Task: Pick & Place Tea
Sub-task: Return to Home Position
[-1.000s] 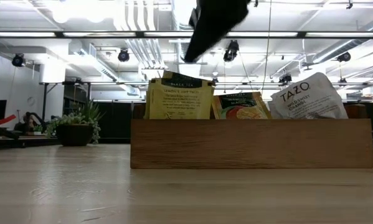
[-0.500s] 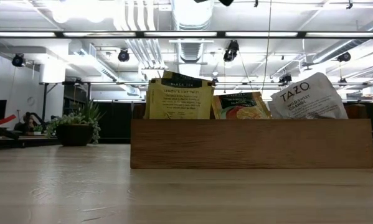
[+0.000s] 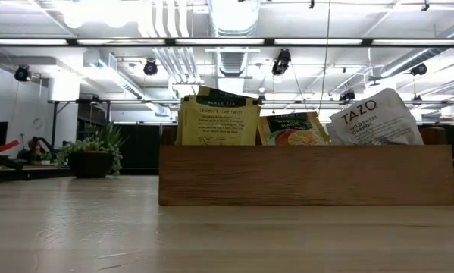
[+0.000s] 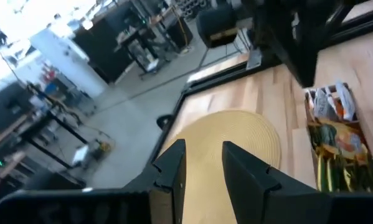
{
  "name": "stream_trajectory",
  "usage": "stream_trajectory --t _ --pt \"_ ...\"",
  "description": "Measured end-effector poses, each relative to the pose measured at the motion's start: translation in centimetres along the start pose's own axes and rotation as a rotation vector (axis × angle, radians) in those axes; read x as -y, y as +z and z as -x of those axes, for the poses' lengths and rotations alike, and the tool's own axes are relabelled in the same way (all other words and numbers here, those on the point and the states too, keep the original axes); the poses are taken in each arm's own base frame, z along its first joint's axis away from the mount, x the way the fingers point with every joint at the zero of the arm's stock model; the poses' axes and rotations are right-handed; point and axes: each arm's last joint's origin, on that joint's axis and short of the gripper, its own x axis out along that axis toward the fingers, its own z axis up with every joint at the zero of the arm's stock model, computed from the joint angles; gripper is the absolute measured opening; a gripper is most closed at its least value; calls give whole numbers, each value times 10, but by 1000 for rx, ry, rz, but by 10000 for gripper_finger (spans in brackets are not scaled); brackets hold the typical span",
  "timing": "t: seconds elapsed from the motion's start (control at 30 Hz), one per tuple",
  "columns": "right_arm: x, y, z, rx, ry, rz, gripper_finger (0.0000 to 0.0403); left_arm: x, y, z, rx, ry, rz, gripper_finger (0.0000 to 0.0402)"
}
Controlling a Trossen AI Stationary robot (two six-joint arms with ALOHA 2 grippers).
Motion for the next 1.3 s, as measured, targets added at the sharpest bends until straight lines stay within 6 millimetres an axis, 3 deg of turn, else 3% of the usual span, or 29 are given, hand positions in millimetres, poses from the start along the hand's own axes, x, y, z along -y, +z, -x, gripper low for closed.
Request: stream_trajectory --t 0.23,0.4,0.53,0.67,0.8,0.97,1.17,1.3 --pt "0 -34 3 -336 -30 1 9 1 8 0 49 -44 77 98" --pt "1 -60 -1 -369 -161 51 9 4 4 -7 45 -151 37 98" --pt "-2 -79 -2 -217 -30 175 9 6 -4 -22 102 -382 -33 98" --pt "6 -97 15 -9 80 246 9 -1 -10 -40 230 -595 -47 98" --pt "24 -112 40 291 150 246 9 -20 -24 -58 201 -618 34 98" --pt "50 -141 64 767 424 356 9 -50 -51 -70 141 -600 218 98" --pt "78 -185 82 874 398 145 9 -69 -83 -54 214 -628 311 98" --pt "77 -212 100 923 328 81 9 -80 -101 -30 266 -596 342 98"
